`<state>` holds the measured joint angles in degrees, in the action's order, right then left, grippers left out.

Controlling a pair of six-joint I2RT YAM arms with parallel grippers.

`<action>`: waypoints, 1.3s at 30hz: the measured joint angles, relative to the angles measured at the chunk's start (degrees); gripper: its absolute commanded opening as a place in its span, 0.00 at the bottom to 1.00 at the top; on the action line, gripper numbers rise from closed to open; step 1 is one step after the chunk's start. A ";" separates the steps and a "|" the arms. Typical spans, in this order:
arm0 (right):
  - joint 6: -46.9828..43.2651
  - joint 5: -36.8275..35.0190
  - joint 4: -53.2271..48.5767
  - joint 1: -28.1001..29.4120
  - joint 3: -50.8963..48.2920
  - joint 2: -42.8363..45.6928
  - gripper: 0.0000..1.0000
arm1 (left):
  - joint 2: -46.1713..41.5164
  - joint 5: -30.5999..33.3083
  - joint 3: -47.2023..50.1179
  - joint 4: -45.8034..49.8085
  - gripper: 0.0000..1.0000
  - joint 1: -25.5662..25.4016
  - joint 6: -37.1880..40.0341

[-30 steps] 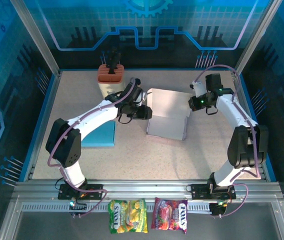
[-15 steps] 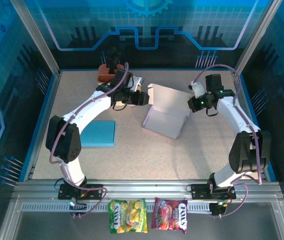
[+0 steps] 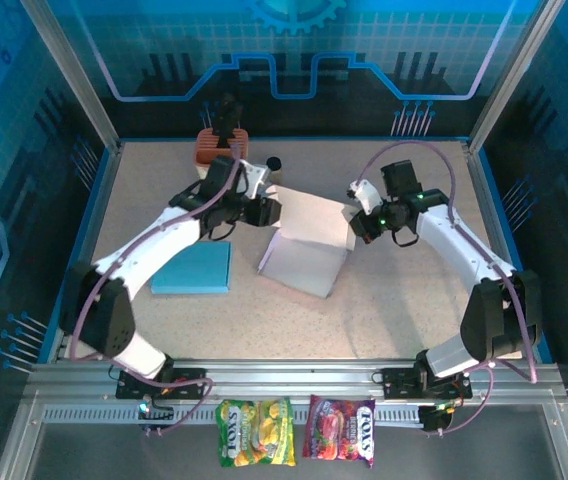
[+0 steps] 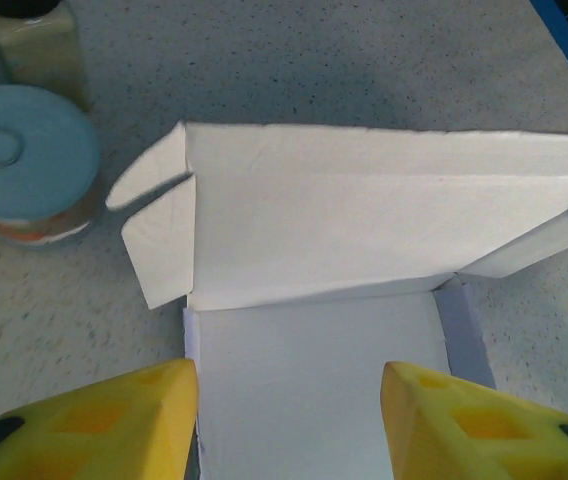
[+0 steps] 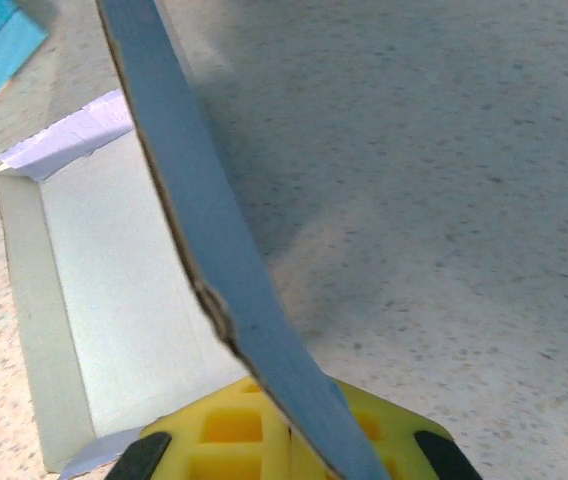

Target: Fold the paper box

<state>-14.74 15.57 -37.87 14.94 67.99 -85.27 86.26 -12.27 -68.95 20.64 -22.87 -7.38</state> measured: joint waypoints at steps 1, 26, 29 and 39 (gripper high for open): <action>-0.13 0.02 0.09 0.66 -0.46 0.26 0.00 | -1.55 -0.24 1.46 -0.44 0.52 0.68 0.00; -1.01 1.22 0.04 1.46 1.14 -4.24 0.00 | 7.08 -21.86 2.54 -0.44 0.51 11.58 15.82; -1.01 1.22 0.02 1.44 1.16 -4.33 0.00 | 8.26 -21.03 1.90 -0.39 0.45 11.02 16.46; -0.98 1.11 -0.15 1.40 2.01 -4.98 0.00 | 8.96 -17.09 1.14 -0.57 0.20 9.16 16.52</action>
<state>-15.73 16.69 -38.02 16.34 70.00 -90.26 95.22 -29.36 -67.81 20.08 -13.72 9.15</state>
